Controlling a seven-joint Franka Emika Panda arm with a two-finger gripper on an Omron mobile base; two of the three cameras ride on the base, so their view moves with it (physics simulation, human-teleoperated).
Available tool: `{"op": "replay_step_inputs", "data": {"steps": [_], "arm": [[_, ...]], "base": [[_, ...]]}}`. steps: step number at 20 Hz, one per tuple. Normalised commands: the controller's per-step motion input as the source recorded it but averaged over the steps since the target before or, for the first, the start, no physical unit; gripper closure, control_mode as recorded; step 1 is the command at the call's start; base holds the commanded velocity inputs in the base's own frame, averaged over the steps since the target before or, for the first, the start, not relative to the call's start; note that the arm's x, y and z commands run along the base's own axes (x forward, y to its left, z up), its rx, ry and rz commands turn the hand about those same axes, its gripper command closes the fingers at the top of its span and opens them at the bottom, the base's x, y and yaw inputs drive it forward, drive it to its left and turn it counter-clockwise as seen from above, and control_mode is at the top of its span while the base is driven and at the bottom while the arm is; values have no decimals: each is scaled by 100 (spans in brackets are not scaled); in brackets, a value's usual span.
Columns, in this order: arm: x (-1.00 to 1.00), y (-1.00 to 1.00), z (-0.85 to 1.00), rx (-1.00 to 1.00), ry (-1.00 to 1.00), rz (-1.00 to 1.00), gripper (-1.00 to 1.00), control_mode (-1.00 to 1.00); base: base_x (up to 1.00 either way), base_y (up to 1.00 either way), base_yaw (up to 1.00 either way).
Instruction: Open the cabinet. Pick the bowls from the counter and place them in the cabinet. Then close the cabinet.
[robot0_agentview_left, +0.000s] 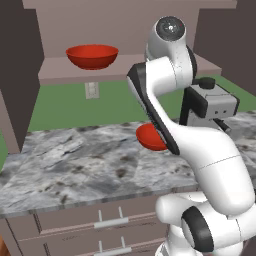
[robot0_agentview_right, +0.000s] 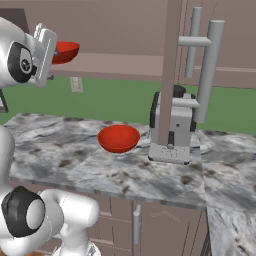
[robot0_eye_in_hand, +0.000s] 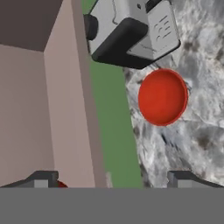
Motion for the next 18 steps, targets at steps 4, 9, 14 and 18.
{"op": "replay_step_inputs", "data": {"steps": [4, 9, 14, 18], "arm": [[-100, -66, 0, 0, 3, -12, -100, -100], [-73, -43, 0, 0, 4, -6, -100, -100], [-38, -12, -17, 0, 8, 4, -100, -100], [-26, 0, -42, 0, 6, 4, -100, -100]], "base": [[0, 0, 0], [0, 0, 0], [0, 0, 0], [0, 0, 0]]}}
